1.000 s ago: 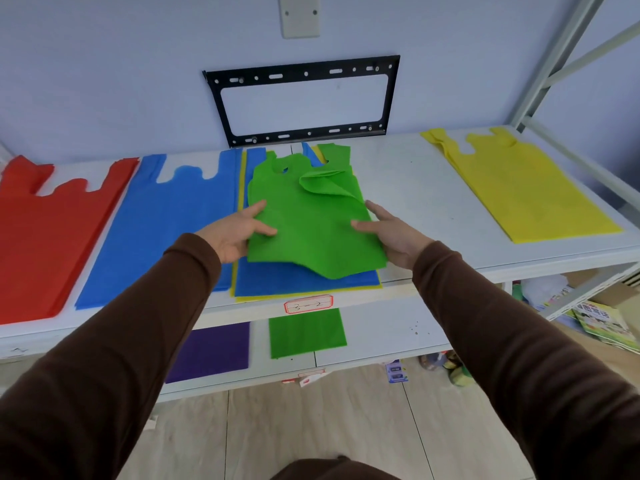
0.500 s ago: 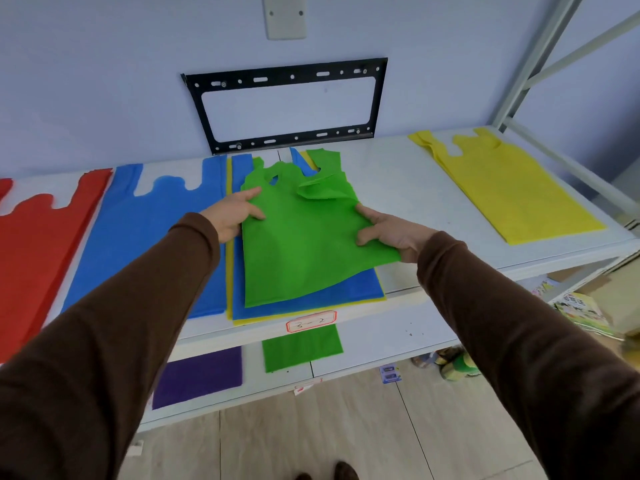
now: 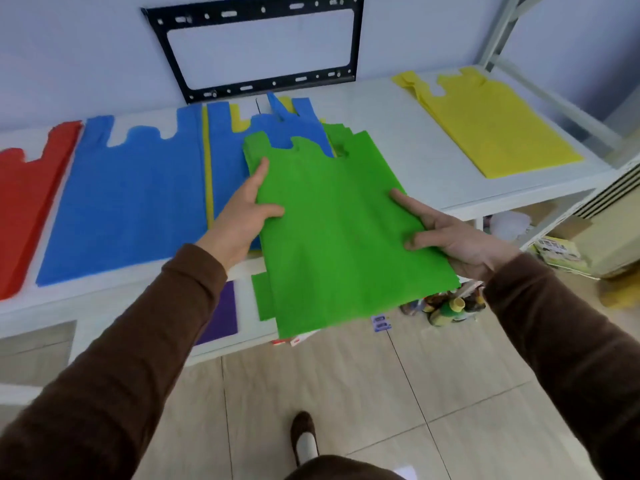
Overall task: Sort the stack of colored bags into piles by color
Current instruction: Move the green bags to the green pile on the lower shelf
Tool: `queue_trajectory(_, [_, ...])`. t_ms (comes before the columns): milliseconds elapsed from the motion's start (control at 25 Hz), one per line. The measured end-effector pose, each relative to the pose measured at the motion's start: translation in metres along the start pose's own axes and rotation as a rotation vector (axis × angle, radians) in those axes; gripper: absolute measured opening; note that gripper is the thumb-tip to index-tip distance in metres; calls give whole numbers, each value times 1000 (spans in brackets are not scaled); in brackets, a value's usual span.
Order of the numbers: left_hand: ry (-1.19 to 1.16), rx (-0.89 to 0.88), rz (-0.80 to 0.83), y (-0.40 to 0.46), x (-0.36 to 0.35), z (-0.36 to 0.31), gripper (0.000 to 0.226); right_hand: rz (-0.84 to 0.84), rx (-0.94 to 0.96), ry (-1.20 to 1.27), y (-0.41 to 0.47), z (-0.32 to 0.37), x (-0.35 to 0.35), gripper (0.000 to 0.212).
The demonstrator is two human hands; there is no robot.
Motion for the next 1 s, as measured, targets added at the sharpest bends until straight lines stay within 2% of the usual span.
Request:
queue_trajectory(120, [68, -60, -48, -67, -35, 36, 90, 33, -35, 3, -42, -58, 23, 88])
queue_trajectory(240, [147, -33, -74, -128, -65, 85, 93, 54, -122, -23, -77, -127, 43, 90])
queue_trajectory(400, [212, 154, -92, -187, -90, 158, 92, 90, -158, -262, -101, -206, 60, 96])
queue_trajectory(520, [251, 277, -45, -205, -101, 209, 92, 113, -237, -213, -104, -256, 58, 96])
queue_trajectory(720, [306, 340, -15, -182, -89, 261, 92, 86, -265, -307, -66, -298, 43, 98])
queue_trajectory(1000, [349, 255, -39, -53, -19, 294, 90, -32, -156, -501, 64, -269, 4, 98])
Point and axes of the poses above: each hand's wrist, its own y-axis towards the middle knuckle, its own x-axis out of the back of the hand, z = x × y, the point moved 10 cm from there along y, towards the middle knuckle, and after that the axes turned 6 degrees about -z, right-handed, at the moved point
